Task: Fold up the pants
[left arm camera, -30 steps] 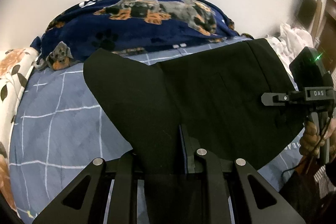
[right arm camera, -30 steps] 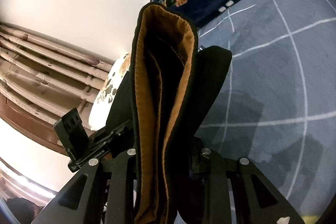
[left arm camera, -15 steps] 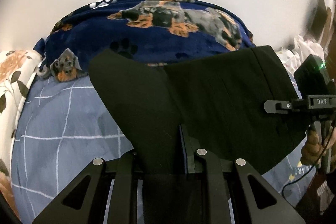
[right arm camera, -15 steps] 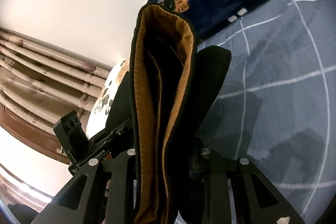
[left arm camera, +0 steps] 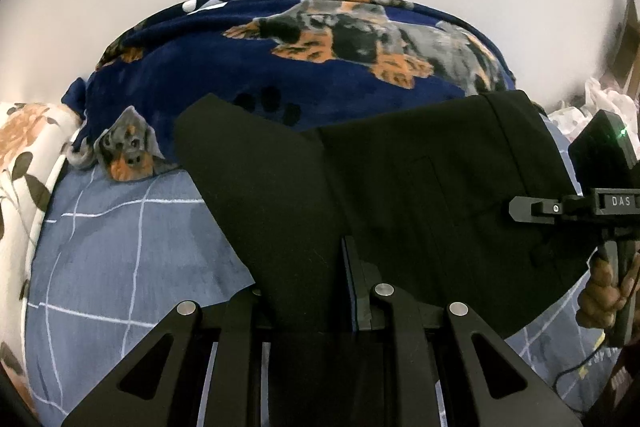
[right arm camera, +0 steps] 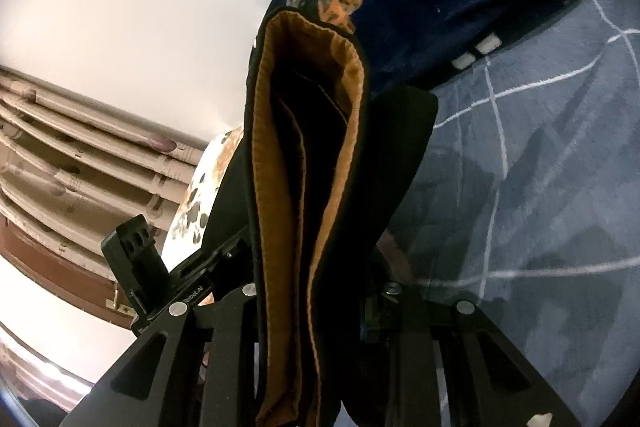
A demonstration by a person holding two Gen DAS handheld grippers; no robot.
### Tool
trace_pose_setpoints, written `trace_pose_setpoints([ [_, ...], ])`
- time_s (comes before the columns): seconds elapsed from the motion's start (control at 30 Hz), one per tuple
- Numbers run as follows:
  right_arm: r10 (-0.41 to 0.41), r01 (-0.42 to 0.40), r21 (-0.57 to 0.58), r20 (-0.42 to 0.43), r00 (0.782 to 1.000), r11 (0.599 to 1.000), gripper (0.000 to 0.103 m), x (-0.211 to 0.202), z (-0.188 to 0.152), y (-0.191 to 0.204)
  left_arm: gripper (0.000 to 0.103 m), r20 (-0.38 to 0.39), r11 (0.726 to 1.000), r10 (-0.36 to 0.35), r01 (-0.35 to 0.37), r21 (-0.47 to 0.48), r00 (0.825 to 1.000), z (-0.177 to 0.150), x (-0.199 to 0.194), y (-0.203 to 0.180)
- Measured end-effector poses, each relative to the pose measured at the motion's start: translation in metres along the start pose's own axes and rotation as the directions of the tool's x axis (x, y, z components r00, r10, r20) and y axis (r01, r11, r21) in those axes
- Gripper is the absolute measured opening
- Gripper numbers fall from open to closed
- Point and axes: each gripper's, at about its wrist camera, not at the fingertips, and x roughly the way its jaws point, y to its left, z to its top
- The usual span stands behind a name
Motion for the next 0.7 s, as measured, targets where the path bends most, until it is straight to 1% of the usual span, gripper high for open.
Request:
trace_pose_setpoints([
  [0.4, 0.012, -0.012, 0.021, 0.001, 1.0, 1.0, 0.024, 0.014, 0.01, -0.013, 0.018, -0.008, 1.0, 0.018, -0.018, -0.011, 1.0, 0.01, 0.021, 0.02],
  [0.57, 0.004, -0.004, 0.03, 0.003, 1.0, 1.0, 0.023, 0.01, 0.006, -0.016, 0.018, -0.019, 0.999, 0.02, -0.02, -0.024, 1.0, 0.008, 0.03, 0.027],
  [0.7, -0.02, 0.02, 0.032, 0.002, 1.0, 0.999, 0.023, 0.009, 0.003, -0.021, 0.018, -0.025, 0.999, 0.024, -0.025, -0.034, 0.999, 0.002, 0.036, 0.031],
])
